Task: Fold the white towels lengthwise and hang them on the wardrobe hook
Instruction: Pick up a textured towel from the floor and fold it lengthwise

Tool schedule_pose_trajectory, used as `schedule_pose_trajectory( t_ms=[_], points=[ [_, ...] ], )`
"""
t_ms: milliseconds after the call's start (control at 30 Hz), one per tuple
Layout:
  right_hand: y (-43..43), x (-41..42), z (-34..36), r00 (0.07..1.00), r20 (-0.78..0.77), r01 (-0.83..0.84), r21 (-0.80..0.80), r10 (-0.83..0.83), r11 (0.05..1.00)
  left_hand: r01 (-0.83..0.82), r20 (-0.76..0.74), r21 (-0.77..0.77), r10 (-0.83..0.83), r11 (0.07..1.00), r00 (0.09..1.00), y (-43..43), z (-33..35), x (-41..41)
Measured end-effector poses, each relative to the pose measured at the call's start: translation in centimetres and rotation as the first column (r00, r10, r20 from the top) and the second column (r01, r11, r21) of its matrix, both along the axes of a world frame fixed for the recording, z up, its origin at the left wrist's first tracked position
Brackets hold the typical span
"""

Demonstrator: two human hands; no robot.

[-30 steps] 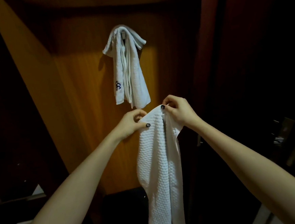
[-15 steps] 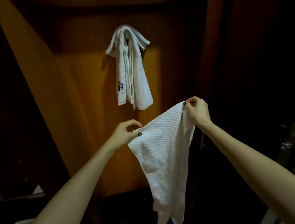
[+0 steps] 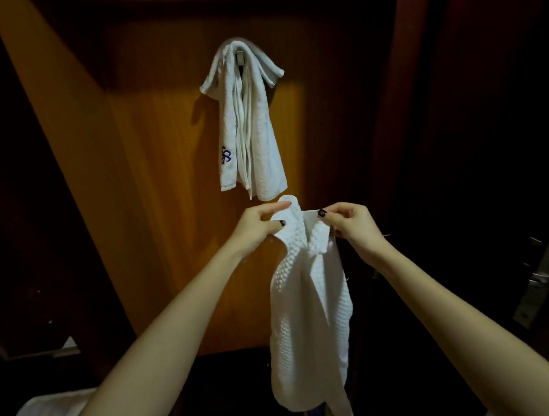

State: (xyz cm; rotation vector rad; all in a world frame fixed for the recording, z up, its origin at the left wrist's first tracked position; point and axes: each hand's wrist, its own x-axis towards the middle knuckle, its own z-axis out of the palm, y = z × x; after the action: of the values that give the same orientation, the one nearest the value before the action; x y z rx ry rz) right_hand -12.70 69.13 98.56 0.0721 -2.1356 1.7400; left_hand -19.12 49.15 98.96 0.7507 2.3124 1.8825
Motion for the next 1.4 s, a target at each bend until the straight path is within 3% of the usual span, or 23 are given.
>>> schedule_pose_trajectory(
  t_ms=[133, 267, 500, 700, 1000, 1100, 1300, 1400],
  points=[
    [-1.0, 0.8, 1.0, 0.991, -0.012, -0.135, -0.034, 0.135, 0.990, 0.039, -0.083, 0.031, -0.036, 0.999, 0.996, 0.2, 0.5, 0.7],
    [-1.8, 1.1, 1.1, 0.974, -0.009, -0.226, -0.046, 0.226, 0.973, -0.015, -0.005, 0.170, 0.016, 0.985, 1.000, -0.7, 0.5, 1.1],
    [-4.4, 1.2, 0.2, 0.987, -0.142, -0.068, 0.070, 0.077, 0.995, 0.098, 0.088, 0.361, -0.139, 0.927, 0.986, -1.8, 1.0, 1.8],
    [-5.6, 1.4, 0.5, 0.948, -0.319, 0.114, 0.393, 0.019, 0.913, 0.056, 0.094, 0.390, -0.101, 0.919, 0.990, -2.6, 0.8, 2.4],
    [-5.4, 0.9, 2.3, 0.948, -0.098, -0.211, 0.515, 0.302, 0.831, 0.000, 0.100, 0.426, -0.048, 0.905, 0.994, -4.2, 1.2, 2.6],
    [-5.6, 0.5, 2.1, 0.912, -0.040, -0.357, 0.413, 0.408, 0.838, 0.013, 0.096, 0.433, -0.061, 0.902, 0.994, -5.1, 1.4, 2.4],
    [-7.0, -0.5, 2.2, 0.886, -0.029, -0.429, 0.327, 0.463, 0.842, 0.048, 0.082, 0.423, -0.091, 0.905, 0.993, -6.3, 1.8, 2.1],
    [-7.7, -0.6, 2.5, 0.913, -0.063, -0.344, 0.415, 0.403, 0.843, 0.041, 0.030, 0.384, -0.056, 0.922, 0.998, -7.3, 2.0, 2.0]
  ],
)
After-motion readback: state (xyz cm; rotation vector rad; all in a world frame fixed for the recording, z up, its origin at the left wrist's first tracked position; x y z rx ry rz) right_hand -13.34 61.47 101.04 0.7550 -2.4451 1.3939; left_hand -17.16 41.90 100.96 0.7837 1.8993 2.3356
